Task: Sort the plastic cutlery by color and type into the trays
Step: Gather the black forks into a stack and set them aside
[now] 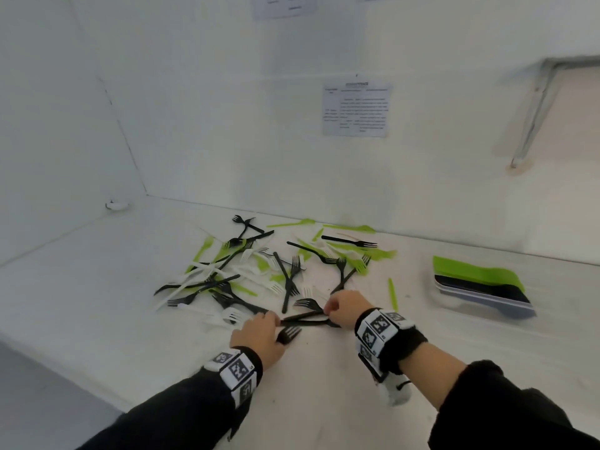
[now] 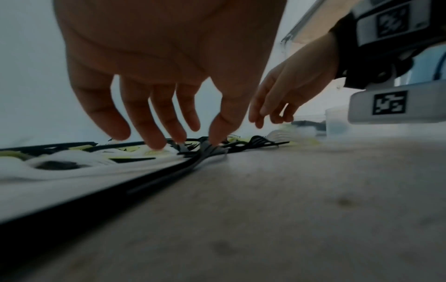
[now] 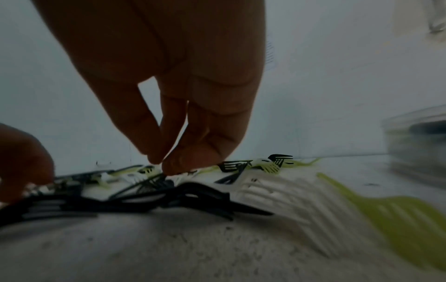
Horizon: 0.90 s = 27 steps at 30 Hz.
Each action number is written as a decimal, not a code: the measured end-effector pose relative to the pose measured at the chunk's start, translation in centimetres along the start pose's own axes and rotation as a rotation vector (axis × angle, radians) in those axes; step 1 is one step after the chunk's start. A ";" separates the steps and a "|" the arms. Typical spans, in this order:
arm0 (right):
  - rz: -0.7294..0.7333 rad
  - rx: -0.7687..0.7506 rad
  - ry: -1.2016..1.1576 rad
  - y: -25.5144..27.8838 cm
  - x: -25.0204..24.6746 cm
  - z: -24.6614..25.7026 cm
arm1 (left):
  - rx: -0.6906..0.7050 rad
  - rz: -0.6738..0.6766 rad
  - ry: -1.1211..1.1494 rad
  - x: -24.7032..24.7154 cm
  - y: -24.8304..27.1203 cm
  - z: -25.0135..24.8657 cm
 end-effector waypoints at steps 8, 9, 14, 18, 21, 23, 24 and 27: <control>0.111 -0.034 0.311 -3.5 3.6 1.9 | 0.214 0.123 0.012 0.3 -2.0 0.5; 0.100 -0.024 0.332 -3.6 3.5 2.0 | 0.245 0.080 0.061 -0.4 -2.2 0.5; -0.194 0.028 0.215 -2.8 -0.1 1.6 | 0.300 -0.060 0.537 -4.1 -3.3 2.0; -0.362 -0.031 0.126 -1.0 -1.9 3.1 | 0.192 -0.052 0.803 -4.8 -4.4 4.0; -0.469 -0.154 0.006 0.4 -1.3 6.1 | 0.084 0.044 1.010 -3.5 -5.1 4.5; -0.508 -0.215 -0.066 0.4 0.0 8.1 | 0.005 0.140 1.236 -2.7 -5.3 3.9; -0.523 -0.238 -0.113 0.2 0.6 8.9 | -0.031 0.190 1.363 -2.4 -5.3 3.4; -0.605 -0.206 -0.307 -0.7 1.6 9.8 | -0.108 0.257 1.599 -2.5 -5.2 2.4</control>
Point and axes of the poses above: each hand's wrist, its own y-axis away from the middle knuckle, its own x-axis out of the palm, z = x × y, the point moved 8 cm from there along -y, towards the middle knuckle, and after that the axes turned 2 degrees about x, right-handed, at the moved point
